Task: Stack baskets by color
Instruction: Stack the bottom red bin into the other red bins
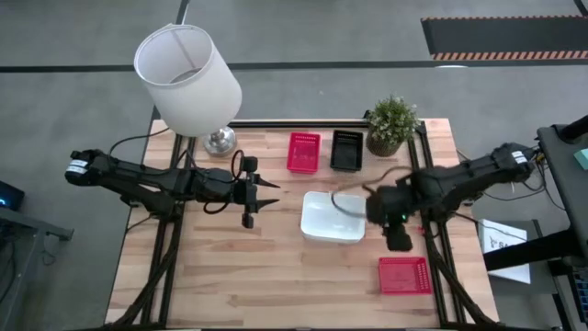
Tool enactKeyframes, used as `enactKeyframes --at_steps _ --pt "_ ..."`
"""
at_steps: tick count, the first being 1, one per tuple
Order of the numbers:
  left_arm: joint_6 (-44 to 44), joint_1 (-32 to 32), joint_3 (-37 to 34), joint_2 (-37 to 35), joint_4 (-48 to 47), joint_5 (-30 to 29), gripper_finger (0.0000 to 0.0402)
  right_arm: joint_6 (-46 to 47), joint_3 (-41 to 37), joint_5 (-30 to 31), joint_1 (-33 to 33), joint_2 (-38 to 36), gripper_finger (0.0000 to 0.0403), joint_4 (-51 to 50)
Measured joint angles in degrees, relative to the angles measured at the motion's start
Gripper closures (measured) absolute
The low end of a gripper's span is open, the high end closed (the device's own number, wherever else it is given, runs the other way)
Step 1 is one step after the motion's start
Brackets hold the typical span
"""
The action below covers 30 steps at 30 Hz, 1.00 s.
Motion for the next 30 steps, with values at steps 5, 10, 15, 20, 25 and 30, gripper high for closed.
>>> enactKeyframes --at_steps 5,10,15,20,25,30 --pt "-0.1 0.0 0.0 0.0 0.0 0.0 0.0255 5.7 -5.0 -0.1 6.8 0.2 0.0289 2.1" --pt "-0.2 0.0 0.0 0.0 0.0 0.0 0.0255 9.9 -13.0 0.1 10.9 0.2 0.0313 12.8" --pt "-1.5 0.0 0.0 0.0 0.0 0.0 0.0255 14.4 -18.6 -0.1 12.5 0.6 0.0318 16.7" --pt "-1.6 0.0 0.0 0.0 -0.1 0.0 0.0255 16.4 -20.7 -2.0 12.9 0.5 0.0285 16.8" --pt "-1.6 0.0 0.0 0.0 -0.2 0.0 0.0255 16.6 -21.4 -1.7 13.4 0.6 0.0233 16.8" --pt "-1.7 0.0 0.0 0.0 -0.2 0.0 0.0255 18.8 -21.7 -1.4 13.7 1.0 0.0202 16.9"
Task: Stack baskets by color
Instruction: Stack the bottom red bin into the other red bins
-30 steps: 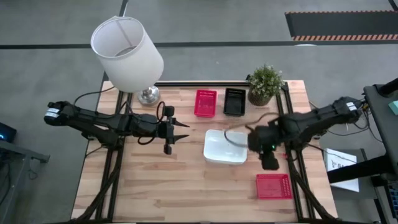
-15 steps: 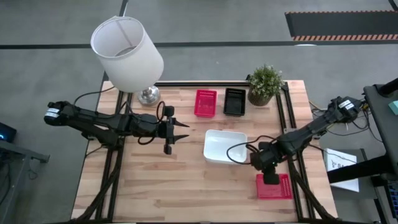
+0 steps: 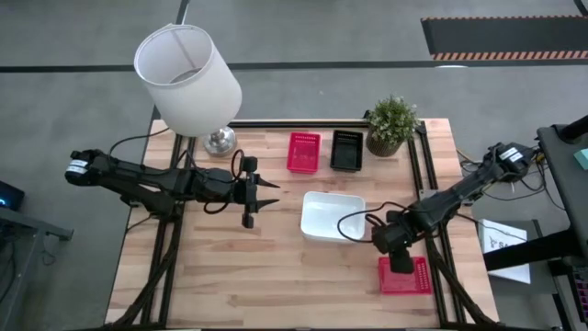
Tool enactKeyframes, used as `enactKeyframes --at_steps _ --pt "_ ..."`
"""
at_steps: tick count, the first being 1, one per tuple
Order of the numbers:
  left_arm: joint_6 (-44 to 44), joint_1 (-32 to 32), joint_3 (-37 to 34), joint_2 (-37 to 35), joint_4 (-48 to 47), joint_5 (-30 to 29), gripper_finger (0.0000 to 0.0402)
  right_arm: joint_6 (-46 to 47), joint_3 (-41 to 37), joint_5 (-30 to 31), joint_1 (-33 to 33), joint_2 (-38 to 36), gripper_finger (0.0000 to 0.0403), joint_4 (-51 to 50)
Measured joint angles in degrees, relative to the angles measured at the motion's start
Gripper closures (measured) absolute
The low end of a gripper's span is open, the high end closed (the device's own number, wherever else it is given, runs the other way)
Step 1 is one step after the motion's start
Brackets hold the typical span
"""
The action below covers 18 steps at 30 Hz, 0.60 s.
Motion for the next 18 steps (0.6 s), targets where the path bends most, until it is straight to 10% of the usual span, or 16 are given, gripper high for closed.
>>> enactKeyframes --at_steps 18 --pt "0.0 0.0 0.0 0.0 0.0 0.0 0.0255 -3.8 0.0 -0.1 2.2 13.7 0.0242 3.6"
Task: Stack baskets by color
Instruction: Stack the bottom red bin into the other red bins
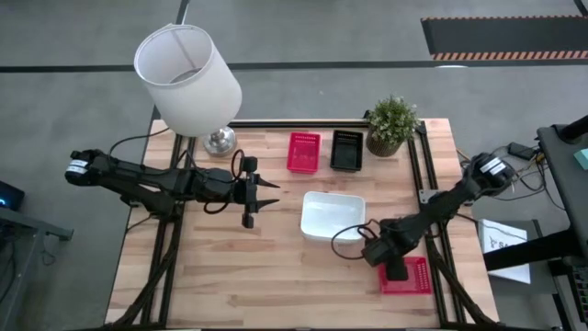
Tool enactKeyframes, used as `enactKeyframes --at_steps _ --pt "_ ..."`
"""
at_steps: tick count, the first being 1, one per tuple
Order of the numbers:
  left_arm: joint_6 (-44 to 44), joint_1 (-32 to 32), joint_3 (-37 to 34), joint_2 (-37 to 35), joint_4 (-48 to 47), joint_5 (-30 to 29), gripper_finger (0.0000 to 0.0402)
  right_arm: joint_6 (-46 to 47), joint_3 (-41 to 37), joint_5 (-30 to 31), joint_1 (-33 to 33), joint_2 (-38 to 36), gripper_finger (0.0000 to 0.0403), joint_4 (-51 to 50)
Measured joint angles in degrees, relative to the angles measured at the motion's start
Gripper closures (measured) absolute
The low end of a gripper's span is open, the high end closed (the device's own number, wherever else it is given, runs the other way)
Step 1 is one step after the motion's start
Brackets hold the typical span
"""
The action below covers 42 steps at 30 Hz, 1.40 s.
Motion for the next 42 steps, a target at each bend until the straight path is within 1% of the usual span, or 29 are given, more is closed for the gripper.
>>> enactKeyframes --at_steps 4,7,9,12,16,18,22,23,25,30,32,34,38,40,42 --pt "0.0 0.0 0.0 0.0 0.0 0.0 0.0255 -2.2 0.0 -0.5 0.0 0.9 0.0301 -0.1" --pt "0.0 0.0 0.0 0.0 0.0 0.0 0.0255 -3.2 0.0 -0.8 0.0 0.3 0.0352 -0.1" --pt "0.0 0.0 0.0 0.0 0.0 0.0 0.0255 -3.8 0.0 -2.0 0.0 -0.8 0.0382 -0.3" --pt "0.0 0.0 0.0 0.0 0.0 0.0 0.0255 -4.3 0.0 -5.4 0.0 -3.2 0.0390 -0.6" --pt "0.0 0.0 0.0 0.0 0.0 0.0 0.0255 -4.6 0.0 -11.6 0.0 -8.6 0.0394 -0.6" --pt "0.0 0.0 0.0 0.0 0.0 0.0 0.0255 -2.5 0.0 -12.4 0.0 -12.1 0.0394 -0.3" --pt "0.0 0.0 0.0 0.0 0.0 0.0 0.0255 3.4 0.5 -12.1 -0.8 -20.0 0.0394 1.8" --pt "0.0 0.0 0.0 0.0 0.0 0.0 0.0255 4.7 0.9 -10.9 -1.1 -22.2 0.0394 2.7" --pt "0.0 0.0 0.0 0.0 0.0 0.0 0.0255 7.1 1.6 -5.5 -1.7 -26.0 0.0394 4.0" --pt "0.0 0.0 0.0 0.0 1.0 0.0 0.0255 11.0 4.0 14.6 -2.9 -32.7 0.0394 8.8" --pt "0.0 0.0 0.0 0.0 1.0 0.0 0.0255 9.8 5.5 20.2 -4.1 -34.1 0.0394 10.1" --pt "0.1 0.0 0.0 0.0 1.0 0.0 0.0255 7.4 7.3 24.2 -5.6 -34.6 0.0394 10.3" --pt "0.1 0.0 0.0 0.0 1.1 0.0 0.0255 7.1 11.4 32.7 -9.7 -32.7 0.0394 10.1" --pt "0.1 0.0 0.0 0.0 1.1 0.0 0.0255 5.9 13.8 34.5 -12.6 -30.8 0.0394 10.1" --pt "0.1 0.0 0.0 0.0 1.1 0.0 0.0255 3.8 16.5 34.6 -15.8 -28.2 0.0394 9.8"
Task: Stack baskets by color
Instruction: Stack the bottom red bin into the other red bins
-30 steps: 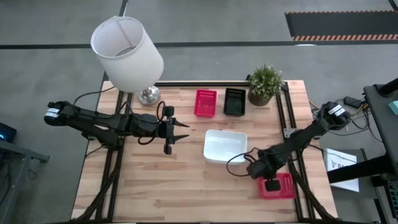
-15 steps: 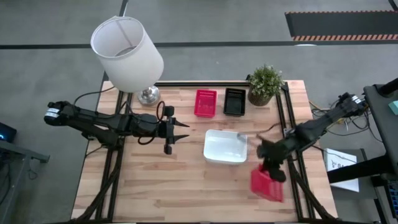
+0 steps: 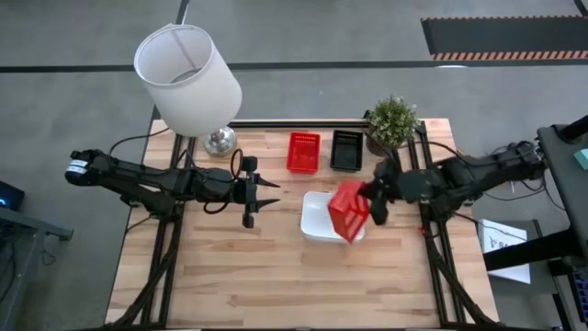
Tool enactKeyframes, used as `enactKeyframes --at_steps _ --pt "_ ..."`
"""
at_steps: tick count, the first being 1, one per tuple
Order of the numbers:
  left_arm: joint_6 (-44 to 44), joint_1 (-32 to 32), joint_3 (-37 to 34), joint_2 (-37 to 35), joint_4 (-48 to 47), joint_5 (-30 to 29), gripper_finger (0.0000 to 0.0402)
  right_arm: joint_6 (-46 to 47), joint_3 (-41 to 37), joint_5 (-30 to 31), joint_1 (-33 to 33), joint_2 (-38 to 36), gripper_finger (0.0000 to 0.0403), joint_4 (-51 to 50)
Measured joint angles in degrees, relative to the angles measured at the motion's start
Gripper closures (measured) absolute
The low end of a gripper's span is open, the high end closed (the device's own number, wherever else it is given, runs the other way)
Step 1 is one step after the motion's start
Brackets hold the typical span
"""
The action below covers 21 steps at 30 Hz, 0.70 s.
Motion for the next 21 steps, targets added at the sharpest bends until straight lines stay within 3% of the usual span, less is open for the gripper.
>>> enactKeyframes --at_steps 10,18,21 --pt "0.0 0.0 0.0 0.0 0.0 0.0 0.0255 -4.3 17.4 -6.2 -19.3 15.0 0.0394 -11.4" --pt "0.0 0.0 0.0 0.0 0.0 0.0 0.0255 -11.8 25.5 -7.0 -32.1 26.1 0.0394 -13.3" --pt "-0.4 0.0 0.0 0.0 0.0 0.0 0.0255 -12.9 27.4 -10.6 -36.7 30.1 0.0394 -13.5"
